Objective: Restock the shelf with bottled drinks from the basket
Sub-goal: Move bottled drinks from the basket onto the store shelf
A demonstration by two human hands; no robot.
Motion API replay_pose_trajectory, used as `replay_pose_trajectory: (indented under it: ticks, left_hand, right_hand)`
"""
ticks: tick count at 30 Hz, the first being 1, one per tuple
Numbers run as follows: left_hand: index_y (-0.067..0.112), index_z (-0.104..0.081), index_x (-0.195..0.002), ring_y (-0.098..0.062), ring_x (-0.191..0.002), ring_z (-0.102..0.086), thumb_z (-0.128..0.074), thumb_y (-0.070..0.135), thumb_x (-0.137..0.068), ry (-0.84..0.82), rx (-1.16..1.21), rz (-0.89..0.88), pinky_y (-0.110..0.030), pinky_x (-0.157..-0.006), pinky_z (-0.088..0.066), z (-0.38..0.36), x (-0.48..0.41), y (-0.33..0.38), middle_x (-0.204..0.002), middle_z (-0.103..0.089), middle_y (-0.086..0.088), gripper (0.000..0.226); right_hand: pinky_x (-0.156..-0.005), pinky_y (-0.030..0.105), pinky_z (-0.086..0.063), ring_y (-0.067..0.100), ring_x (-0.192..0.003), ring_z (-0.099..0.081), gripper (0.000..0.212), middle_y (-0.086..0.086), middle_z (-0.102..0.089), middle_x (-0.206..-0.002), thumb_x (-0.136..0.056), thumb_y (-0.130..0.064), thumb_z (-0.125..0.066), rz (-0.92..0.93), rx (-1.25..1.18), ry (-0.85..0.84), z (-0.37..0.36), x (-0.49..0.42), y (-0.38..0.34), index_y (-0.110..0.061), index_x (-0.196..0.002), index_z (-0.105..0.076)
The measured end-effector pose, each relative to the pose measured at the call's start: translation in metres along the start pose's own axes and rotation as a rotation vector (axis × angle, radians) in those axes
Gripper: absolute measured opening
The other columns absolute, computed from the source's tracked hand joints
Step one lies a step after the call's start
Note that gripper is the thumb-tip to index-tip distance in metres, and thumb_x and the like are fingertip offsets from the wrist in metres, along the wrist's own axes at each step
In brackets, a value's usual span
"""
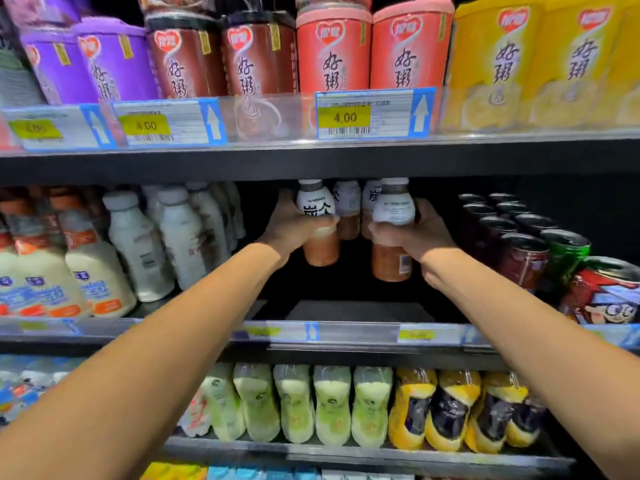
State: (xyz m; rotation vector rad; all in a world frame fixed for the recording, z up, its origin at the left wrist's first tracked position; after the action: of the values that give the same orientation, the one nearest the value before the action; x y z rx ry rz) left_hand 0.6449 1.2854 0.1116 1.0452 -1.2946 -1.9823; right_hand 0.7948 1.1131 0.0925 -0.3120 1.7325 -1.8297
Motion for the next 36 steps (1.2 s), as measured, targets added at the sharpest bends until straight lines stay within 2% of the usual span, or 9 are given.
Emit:
replay_pose_trajectory:
  ticks: [3, 6, 10, 13, 16, 19, 23, 31, 36]
  left_hand:
    - [0.004, -0.054, -0.114, -0.007, -0.080, -0.069, -0.092, 0.015, -0.061, 0.003, -0.045, 0.014, -0.018, -0.062, -0.054, -0.004, -0.027, -0.024, -0.095, -0.070, -0.002, 0.066]
    - [0.008, -0.051, -0.120, -0.017, -0.093, -0.070, -0.093, 0.023, -0.058, -0.012, -0.047, 0.024, -0.031, -0.074, -0.058, -0.008, -0.042, -0.039, -0.104, -0.069, -0.004, 0.077]
    - [0.011, -0.046, -0.123, -0.013, -0.094, -0.065, -0.090, 0.017, -0.065, -0.033, -0.044, 0.011, -0.028, -0.075, -0.052, -0.019, -0.062, -0.047, -0.105, -0.064, 0.001, 0.073]
    - [0.011, -0.054, -0.115, -0.018, -0.097, -0.068, -0.091, 0.019, -0.063, -0.094, -0.084, -0.004, -0.035, -0.081, -0.056, -0.028, -0.078, -0.052, -0.105, -0.068, -0.001, 0.065]
    - [0.014, -0.052, -0.116, -0.019, -0.100, -0.065, -0.089, 0.023, -0.066, -0.049, -0.112, 0.007, -0.038, -0.087, -0.055, -0.028, -0.088, -0.061, -0.112, -0.066, -0.002, 0.063]
    - [0.017, -0.052, -0.123, -0.020, -0.101, -0.065, -0.089, 0.030, -0.067, 0.010, -0.120, 0.053, -0.040, -0.087, -0.056, -0.024, -0.099, -0.073, -0.116, -0.066, -0.002, 0.069]
    - [0.012, -0.048, -0.125, -0.026, -0.105, -0.065, -0.088, 0.037, -0.067, 0.066, -0.142, 0.126, -0.045, -0.087, -0.057, -0.021, -0.110, -0.080, -0.120, -0.064, -0.008, 0.075]
    - [0.008, -0.048, -0.129, -0.027, -0.115, -0.061, -0.084, 0.033, -0.075, 0.113, -0.144, 0.094, -0.038, -0.092, -0.052, -0.033, -0.126, -0.084, -0.130, -0.060, -0.011, 0.069]
    - [0.010, -0.046, -0.133, -0.027, -0.115, -0.062, -0.084, 0.034, -0.074, 0.081, -0.124, 0.091, -0.043, -0.096, -0.052, -0.034, -0.133, -0.089, -0.131, -0.061, -0.010, 0.074]
  right_hand:
    - [-0.088, 0.048, -0.057, 0.021, -0.092, -0.071, 0.066, 0.001, -0.073, -0.101, -0.052, -0.025, -0.093, 0.000, 0.031, -0.037, -0.003, -0.014, 0.010, -0.021, -0.106, -0.056]
    - [-0.086, 0.041, -0.057, 0.017, -0.093, -0.069, 0.059, -0.002, -0.071, -0.101, -0.062, -0.015, -0.091, 0.010, 0.049, -0.041, -0.007, -0.026, 0.016, -0.023, -0.106, -0.053]
    - [-0.083, 0.035, -0.056, 0.015, -0.094, -0.067, 0.062, -0.004, -0.069, -0.103, -0.065, -0.016, -0.090, 0.010, 0.083, -0.011, -0.013, -0.040, 0.023, -0.023, -0.111, -0.051]
    - [-0.084, 0.031, -0.053, 0.015, -0.096, -0.065, 0.066, -0.005, -0.067, -0.107, -0.065, -0.024, -0.090, 0.023, 0.209, 0.030, -0.015, -0.051, 0.025, -0.022, -0.120, -0.053]
    - [-0.087, 0.034, -0.053, 0.020, -0.102, -0.064, 0.074, 0.000, -0.065, -0.115, -0.065, -0.030, -0.090, 0.007, 0.311, 0.081, -0.017, -0.059, 0.025, -0.019, -0.127, -0.050]
    - [-0.090, 0.038, -0.054, 0.024, -0.108, -0.064, 0.076, 0.005, -0.063, -0.123, -0.067, -0.035, -0.088, -0.036, 0.347, 0.109, -0.018, -0.065, 0.028, -0.016, -0.127, -0.045]
    - [-0.087, 0.035, -0.053, 0.024, -0.108, -0.063, 0.072, 0.006, -0.063, -0.125, -0.070, -0.035, -0.086, -0.058, 0.378, 0.078, -0.019, -0.073, 0.029, -0.017, -0.127, -0.045]
    - [-0.083, 0.031, -0.051, 0.024, -0.109, -0.063, 0.070, 0.005, -0.064, -0.124, -0.070, -0.038, -0.086, -0.065, 0.409, 0.076, -0.019, -0.085, 0.031, -0.018, -0.128, -0.051]
    - [-0.087, 0.031, -0.052, 0.024, -0.110, -0.064, 0.068, 0.006, -0.065, -0.124, -0.069, -0.038, -0.086, -0.053, 0.393, 0.081, -0.020, -0.090, 0.035, -0.019, -0.126, -0.054]
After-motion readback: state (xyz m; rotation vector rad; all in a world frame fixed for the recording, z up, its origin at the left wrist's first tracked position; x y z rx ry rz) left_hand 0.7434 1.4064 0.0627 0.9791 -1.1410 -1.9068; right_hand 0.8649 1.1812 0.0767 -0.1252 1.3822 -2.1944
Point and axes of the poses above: each hand's wrist, its own x-axis away from the middle knuckle, its own z-axis out of the back of the hand, y = z × x, the point moved 7 cm from there along -x, towards the middle knuckle
